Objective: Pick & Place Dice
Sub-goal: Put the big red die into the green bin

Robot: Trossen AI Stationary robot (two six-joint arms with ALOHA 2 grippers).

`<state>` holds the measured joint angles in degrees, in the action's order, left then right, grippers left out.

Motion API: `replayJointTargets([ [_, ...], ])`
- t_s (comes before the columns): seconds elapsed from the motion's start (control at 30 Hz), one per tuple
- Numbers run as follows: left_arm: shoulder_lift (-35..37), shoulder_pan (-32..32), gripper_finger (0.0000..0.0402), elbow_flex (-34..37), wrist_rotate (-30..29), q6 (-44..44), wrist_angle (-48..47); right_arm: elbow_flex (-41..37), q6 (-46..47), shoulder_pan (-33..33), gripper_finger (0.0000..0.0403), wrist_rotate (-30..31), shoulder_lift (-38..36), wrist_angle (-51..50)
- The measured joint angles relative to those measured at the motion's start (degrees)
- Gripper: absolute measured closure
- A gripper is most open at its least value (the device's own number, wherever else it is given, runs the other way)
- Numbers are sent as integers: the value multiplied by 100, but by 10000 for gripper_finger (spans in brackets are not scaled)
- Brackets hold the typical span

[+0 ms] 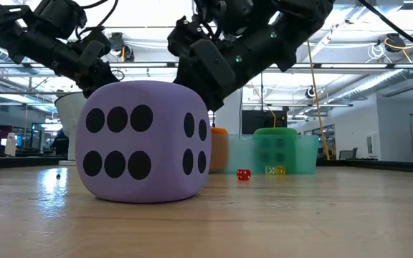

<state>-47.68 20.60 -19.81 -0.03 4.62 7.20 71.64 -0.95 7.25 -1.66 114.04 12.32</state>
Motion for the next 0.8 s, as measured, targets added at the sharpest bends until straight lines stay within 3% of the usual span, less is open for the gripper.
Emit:
replayJointTargets([
  [0.37, 0, 0, 376, 0, 0, 2, 0, -30, -279, -22, 39, 10, -309, 300],
  [0.6, 0, -4, 376, 0, 2, 6, -9, -20, -541, -134, 45, 85, -1228, 138],
  [0.8, 0, -17, 376, 0, 4, 13, -11, -11, -1182, -575, 45, 774, -2387, -950],
])
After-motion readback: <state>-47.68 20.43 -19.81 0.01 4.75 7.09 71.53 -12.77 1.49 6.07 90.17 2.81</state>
